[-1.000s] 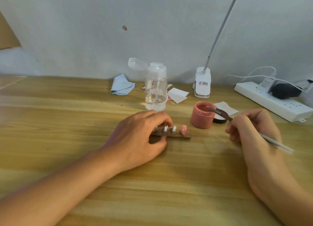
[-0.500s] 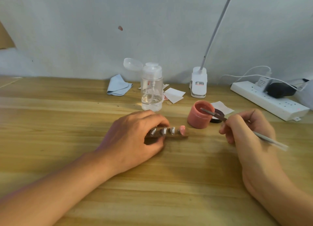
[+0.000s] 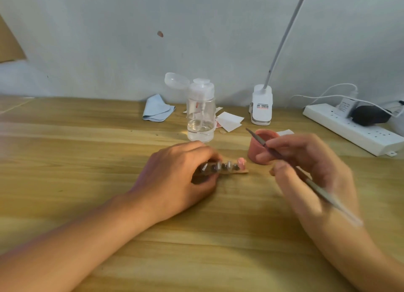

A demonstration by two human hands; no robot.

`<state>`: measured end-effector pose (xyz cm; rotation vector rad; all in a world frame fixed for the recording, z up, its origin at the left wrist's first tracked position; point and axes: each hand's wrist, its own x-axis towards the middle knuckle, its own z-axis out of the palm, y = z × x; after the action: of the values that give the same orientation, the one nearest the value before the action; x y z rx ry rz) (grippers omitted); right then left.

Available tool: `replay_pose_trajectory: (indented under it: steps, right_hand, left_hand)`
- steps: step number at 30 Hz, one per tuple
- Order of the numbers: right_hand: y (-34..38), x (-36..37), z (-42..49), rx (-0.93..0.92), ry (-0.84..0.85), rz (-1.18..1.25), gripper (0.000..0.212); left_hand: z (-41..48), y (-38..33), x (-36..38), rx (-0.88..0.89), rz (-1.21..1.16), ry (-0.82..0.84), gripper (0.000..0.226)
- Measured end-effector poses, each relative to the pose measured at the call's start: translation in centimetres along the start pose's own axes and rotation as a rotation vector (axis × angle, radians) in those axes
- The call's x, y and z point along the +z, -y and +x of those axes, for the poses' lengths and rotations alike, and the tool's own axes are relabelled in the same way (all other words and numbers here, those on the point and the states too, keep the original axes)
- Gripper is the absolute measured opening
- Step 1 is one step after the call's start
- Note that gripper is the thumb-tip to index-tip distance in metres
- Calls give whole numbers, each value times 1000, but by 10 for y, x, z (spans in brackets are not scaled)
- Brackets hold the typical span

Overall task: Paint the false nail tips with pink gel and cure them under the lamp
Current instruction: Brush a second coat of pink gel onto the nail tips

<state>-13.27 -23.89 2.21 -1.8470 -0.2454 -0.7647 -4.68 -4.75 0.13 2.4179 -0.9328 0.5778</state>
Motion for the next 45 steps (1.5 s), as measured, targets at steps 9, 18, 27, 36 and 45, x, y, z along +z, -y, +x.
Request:
replay_pose_trajectory:
  steps: [9,18,27,36,45]
  right_hand:
    - [5,5,-9,-160,54,-372,17]
    - [1,7,-9,-247,104,-535,11]
    - [-2,6,-8,-229,110,-570,13]
    - [0,6,-8,-225,128,-579,13]
    - [3,6,-9,-188,129,-505,9]
  left_hand:
    - [0,-1,-1,-15,-37,14,22]
    - [-1,-2,-2,-24,-33,32,24]
    - [-1,-3,-2,-35,-34,39,23]
    - [0,-3,-3,-44,-36,49,25]
    - [-1,-2,-3,-36,-34,41,25]
